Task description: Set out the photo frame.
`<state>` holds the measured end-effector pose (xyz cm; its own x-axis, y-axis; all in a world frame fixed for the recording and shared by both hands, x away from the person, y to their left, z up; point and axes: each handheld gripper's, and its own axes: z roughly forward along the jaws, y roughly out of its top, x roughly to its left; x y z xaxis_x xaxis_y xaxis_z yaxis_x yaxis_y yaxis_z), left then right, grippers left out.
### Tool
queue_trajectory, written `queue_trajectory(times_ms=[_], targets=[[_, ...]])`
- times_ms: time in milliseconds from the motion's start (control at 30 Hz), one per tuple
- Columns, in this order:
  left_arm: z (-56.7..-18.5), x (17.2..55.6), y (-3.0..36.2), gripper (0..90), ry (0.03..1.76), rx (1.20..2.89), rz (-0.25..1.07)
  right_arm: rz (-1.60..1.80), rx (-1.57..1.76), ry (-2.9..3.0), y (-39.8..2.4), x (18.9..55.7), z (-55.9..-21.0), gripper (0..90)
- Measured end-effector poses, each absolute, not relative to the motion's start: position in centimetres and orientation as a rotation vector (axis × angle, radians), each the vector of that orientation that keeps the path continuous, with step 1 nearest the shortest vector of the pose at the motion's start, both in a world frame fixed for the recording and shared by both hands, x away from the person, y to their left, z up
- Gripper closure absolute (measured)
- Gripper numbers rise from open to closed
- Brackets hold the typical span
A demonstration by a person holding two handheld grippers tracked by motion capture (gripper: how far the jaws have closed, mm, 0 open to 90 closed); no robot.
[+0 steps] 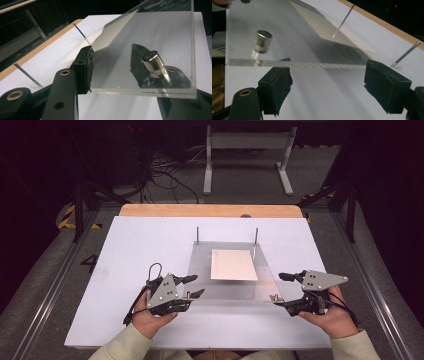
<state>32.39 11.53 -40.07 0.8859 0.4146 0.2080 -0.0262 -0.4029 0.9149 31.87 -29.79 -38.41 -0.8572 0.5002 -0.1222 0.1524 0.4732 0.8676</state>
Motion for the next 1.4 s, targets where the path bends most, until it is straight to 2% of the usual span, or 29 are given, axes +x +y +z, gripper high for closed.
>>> queue_trajectory(times_ms=[133,300,367,500,600,833,867,1033,1233,1400], targets=[[-40.1,32.4,11.5,52.2,0.284,1.936,0.489,1.365,0.477,2.353,-28.8,31.6,-38.4,20.6],[-40.1,32.4,11.5,52.1,0.284,1.935,0.487,1.393,0.396,2.32,-28.1,31.6,-38.5,31.0],[-40.1,32.4,11.5,52.0,0.287,1.928,0.487,1.405,0.365,2.307,-28.0,31.6,-38.5,39.2],[-40.0,32.5,11.6,52.1,0.294,1.917,0.483,1.467,0.362,2.258,-28.0,31.5,-38.5,49.0],[-39.9,32.6,11.8,52.0,0.307,1.906,0.47,1.474,0.355,2.234,-27.9,31.5,-38.2,51.9],[-39.5,32.9,13.1,44.6,0.387,1.825,0.444,1.51,0.378,2.229,-28.0,32.2,-37.1,54.0],[-39.4,33.0,13.4,41.4,0.394,1.817,0.459,1.493,0.397,2.245,-28.0,32.8,-36.3,54.9],[-39.9,33.2,14.7,41.7,0.463,1.849,0.443,1.523,0.419,2.211,-28.0,34.3,-34.3,56.8],[-40.4,33.5,15.5,41.5,0.494,1.855,0.437,1.616,0.467,2.036,-28.1,38.5,-31.2,54.8],[-40.7,33.4,16.1,41.5,0.515,1.862,0.433,1.672,0.536,1.941,-28.0,41.3,-30.0,52.9]])
